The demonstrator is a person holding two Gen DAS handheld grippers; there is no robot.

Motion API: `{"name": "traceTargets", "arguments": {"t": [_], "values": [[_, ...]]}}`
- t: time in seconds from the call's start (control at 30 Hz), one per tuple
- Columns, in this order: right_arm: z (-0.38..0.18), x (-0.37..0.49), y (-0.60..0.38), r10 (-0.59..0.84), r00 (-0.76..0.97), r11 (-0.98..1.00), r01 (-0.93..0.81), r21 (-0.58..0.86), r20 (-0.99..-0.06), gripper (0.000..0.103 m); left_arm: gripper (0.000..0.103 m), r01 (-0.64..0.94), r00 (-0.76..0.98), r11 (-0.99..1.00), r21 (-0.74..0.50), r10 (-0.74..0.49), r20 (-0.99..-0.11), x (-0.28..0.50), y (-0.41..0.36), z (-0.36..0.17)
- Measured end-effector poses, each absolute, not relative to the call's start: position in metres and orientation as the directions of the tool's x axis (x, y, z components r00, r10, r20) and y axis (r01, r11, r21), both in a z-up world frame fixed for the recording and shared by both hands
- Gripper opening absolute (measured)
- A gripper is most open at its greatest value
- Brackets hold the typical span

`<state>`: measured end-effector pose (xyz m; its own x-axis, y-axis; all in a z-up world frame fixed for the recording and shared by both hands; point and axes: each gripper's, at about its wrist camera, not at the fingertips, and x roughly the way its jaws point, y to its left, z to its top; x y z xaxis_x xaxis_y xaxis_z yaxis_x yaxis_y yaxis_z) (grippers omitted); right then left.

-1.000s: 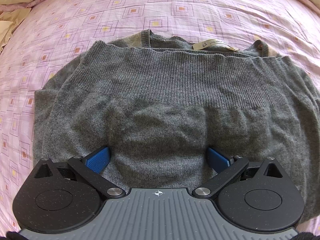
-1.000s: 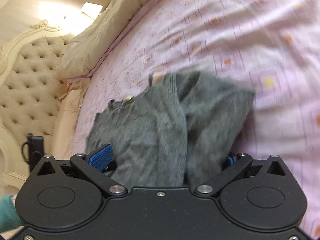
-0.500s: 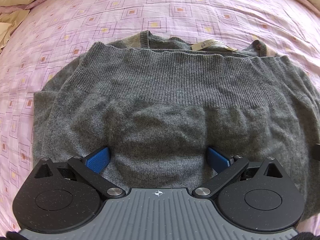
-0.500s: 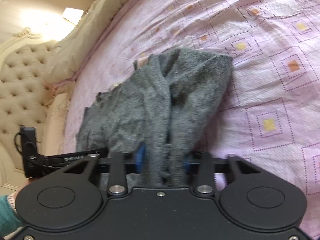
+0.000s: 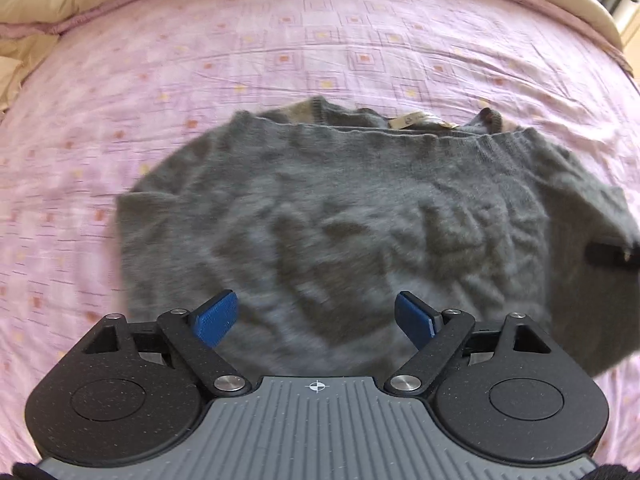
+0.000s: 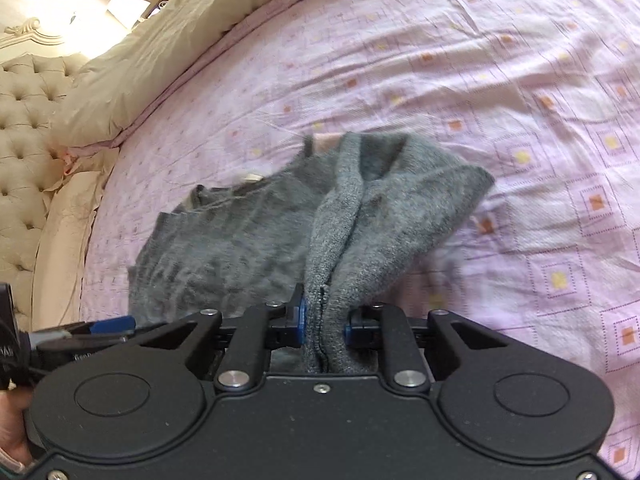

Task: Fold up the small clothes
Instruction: 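Grasp the sweater side edge with the right gripper, then fold the side edge over the bundle with the right gripper, then open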

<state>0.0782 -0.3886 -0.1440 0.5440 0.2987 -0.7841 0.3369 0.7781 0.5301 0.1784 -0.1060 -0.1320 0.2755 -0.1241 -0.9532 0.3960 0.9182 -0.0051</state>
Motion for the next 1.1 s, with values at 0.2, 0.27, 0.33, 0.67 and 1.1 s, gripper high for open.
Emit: {"name": "traceTargets", "arguments": {"t": [0.2,0.27,0.33,0.67,1.1], "values": [[-0.113,0.104,-0.337,0.299,0.54,0.812,0.29,0.507,-0.787,0.026,0.086,0.426,0.307,0.905,0.011,-0.133,-0.942,0.171,-0.065,-0.113],[-0.107,0.115,-0.315,0.305,0.537,0.821,0.27,0.503,-0.786,0.025,0.086,0.419,0.304,0.908,-0.001,-0.141,-0.942,0.169,-0.049,-0.111],[-0.104,0.126,-0.294,0.311,0.53,0.829,0.255,0.498,-0.789,0.025,0.086,0.408,0.297,0.913,-0.014,-0.147,-0.944,0.168,-0.035,-0.111],[-0.106,0.17,-0.19,0.35,0.474,0.867,0.163,0.471,-0.808,0.025,0.086,0.368,0.267,0.93,-0.027,-0.134,-0.954,0.164,0.037,-0.118],[-0.128,0.204,-0.108,0.305,0.373,0.928,0.091,0.362,-0.876,0.025,0.086,0.304,0.243,0.951,-0.057,-0.135,-0.96,0.172,0.087,-0.127]]}}
